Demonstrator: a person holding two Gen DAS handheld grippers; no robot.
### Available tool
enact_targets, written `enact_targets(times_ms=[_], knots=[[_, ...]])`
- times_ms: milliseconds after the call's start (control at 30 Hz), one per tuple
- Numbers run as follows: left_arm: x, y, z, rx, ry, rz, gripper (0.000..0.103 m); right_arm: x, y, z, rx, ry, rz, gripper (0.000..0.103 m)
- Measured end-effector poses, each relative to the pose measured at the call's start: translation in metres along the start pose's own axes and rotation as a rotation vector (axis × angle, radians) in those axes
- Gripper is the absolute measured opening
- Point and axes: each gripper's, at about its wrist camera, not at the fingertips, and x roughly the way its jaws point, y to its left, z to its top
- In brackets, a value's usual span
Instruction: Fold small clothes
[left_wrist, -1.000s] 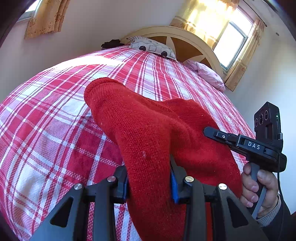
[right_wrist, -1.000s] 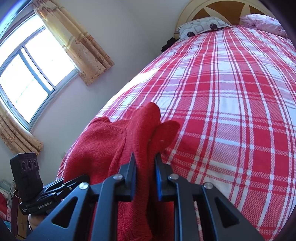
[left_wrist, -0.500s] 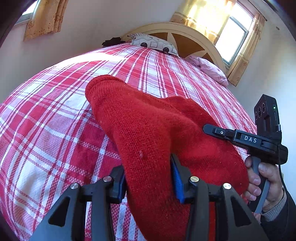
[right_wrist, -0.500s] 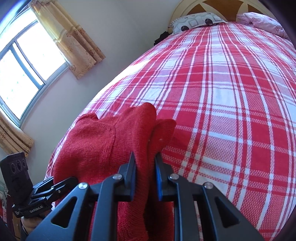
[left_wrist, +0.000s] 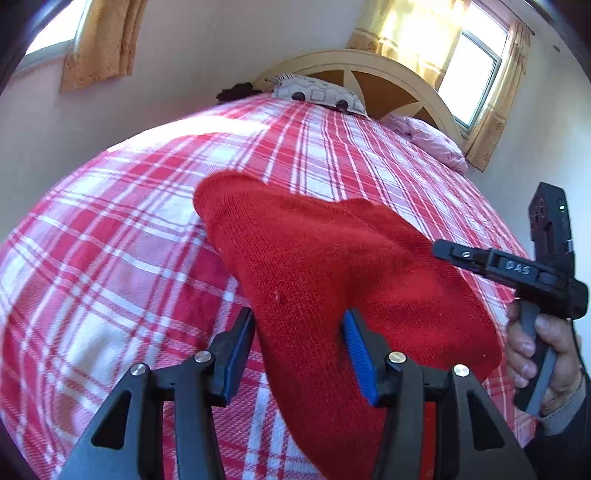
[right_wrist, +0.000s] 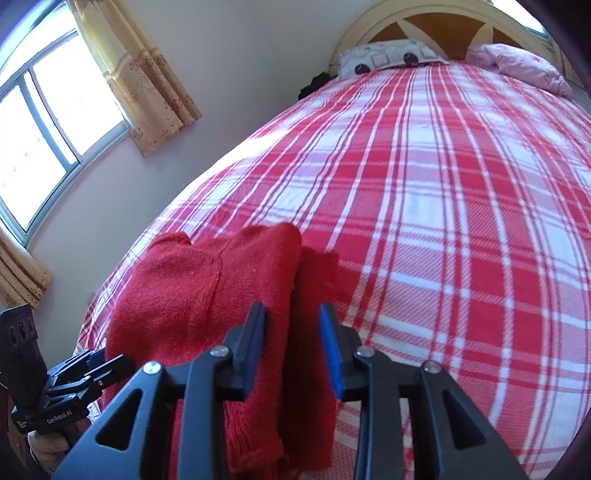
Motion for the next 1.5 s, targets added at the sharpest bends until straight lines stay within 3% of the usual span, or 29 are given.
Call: enact_targets(times_ms=[233, 300, 333, 367, 467, 633, 1100, 1500], knots=[[-0.045, -0.011, 0.01, 0.028, -0.114, 0.073, 0.076, -0.051, 0.017, 0.0, -0.001, -0.101, -0.051, 0.055], [-0.059, -0.016, 0.014, 0.042, -0.158, 0.091, 0.084, -0.07, 0.032, -0.004, -0.029, -0.135, -0.057, 0.065], [-0.065, -0.018, 0.017, 0.046, -0.179, 0.095, 0.088, -0.079, 0.038, -0.005, -0.043, -0.153, -0.06, 0.075], [-0.072, -0.022, 0.02, 0.055, -0.195, 0.108, 0.088, -0.089, 0.045, -0.008, -0.054, -0.173, -0.062, 0.084], [-0.088, -0.031, 0.027, 0.081, -0.239, 0.107, 0.088, -0.117, 0.063, -0.018, -0.09, -0.231, -0.044, 0.091], [-0.109, -0.042, 0.035, 0.091, -0.299, 0.103, 0.089, -0.148, 0.096, -0.029, -0.2, -0.286, -0.098, 0.103], [-0.125, -0.048, 0.033, 0.107, -0.349, 0.139, 0.102, -0.178, 0.115, -0.043, -0.243, -0.35, -0.174, 0.103], [-0.129, -0.064, 0.026, 0.198, -0.418, 0.16, 0.102, -0.183, 0.113, -0.05, -0.242, -0.358, -0.154, 0.103]])
